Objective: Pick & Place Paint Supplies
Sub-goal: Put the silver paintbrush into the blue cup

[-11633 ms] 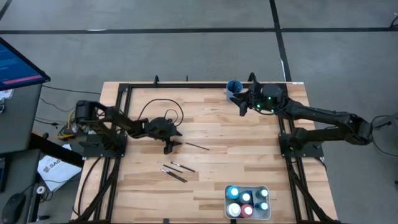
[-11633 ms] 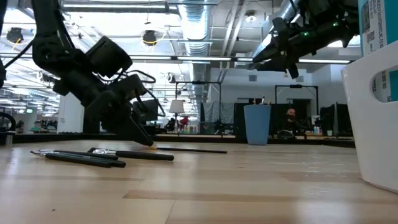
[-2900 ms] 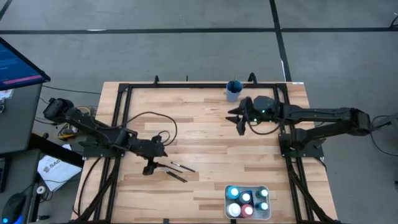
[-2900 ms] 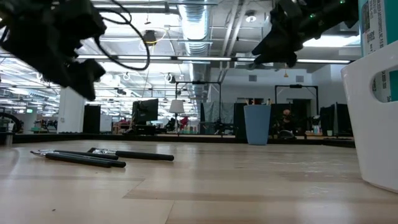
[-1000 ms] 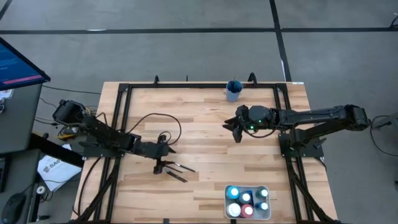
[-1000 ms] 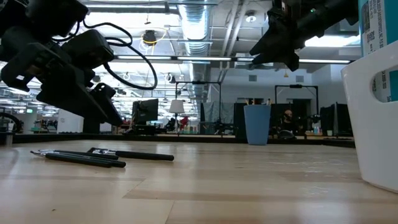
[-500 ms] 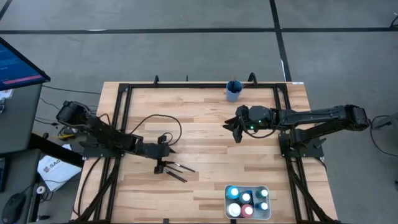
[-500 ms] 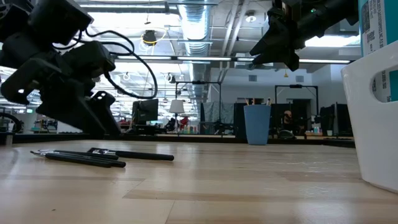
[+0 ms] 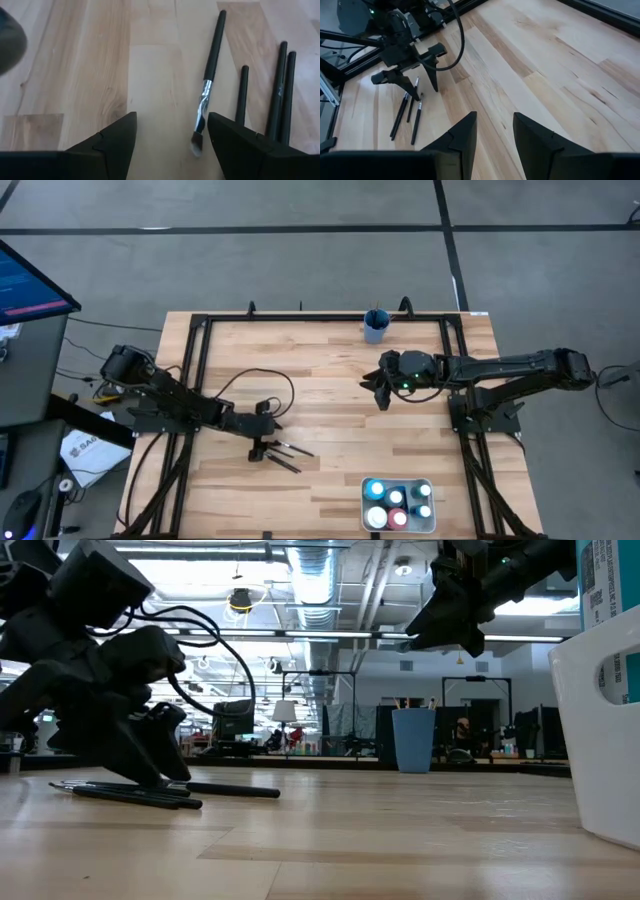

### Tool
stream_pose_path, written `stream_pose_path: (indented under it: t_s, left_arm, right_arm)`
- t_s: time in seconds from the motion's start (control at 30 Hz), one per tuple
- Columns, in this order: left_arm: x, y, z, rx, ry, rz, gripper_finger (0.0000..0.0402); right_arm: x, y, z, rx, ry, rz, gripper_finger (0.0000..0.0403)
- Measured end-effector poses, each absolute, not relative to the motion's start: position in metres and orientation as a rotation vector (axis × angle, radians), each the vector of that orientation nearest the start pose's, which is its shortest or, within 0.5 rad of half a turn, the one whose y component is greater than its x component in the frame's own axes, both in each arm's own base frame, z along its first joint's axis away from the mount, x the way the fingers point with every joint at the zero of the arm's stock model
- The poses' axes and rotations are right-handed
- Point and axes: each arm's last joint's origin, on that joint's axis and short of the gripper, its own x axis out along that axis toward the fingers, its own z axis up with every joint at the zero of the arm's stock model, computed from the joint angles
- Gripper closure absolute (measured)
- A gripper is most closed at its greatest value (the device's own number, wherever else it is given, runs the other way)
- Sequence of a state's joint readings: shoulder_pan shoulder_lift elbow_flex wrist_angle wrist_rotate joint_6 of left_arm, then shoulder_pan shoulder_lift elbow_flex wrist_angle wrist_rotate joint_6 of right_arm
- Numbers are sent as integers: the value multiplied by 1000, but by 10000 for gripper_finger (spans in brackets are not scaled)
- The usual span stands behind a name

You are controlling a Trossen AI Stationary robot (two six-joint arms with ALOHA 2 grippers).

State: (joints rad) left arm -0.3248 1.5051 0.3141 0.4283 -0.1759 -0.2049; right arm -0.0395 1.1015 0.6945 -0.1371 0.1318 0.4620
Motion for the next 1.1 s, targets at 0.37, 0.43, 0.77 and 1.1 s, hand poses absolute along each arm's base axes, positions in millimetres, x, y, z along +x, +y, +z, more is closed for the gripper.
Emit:
stream_pose_path:
  t_s: [0.37,0.43,0.77,1.1]
  left_arm:
    - [208,-66,95,90,756,-118,262]
    - [208,-67,94,90,764,-122,283]
    - [207,-67,93,76,785,-149,394]
    - [225,-60,104,-26,763,-73,400]
  right_arm:
    - [232,-13,247,426,495,-290,283]
    - [232,-13,247,427,495,-290,283]
    - [231,-13,246,426,505,-293,283]
    - [233,-13,250,389,465,-272,283]
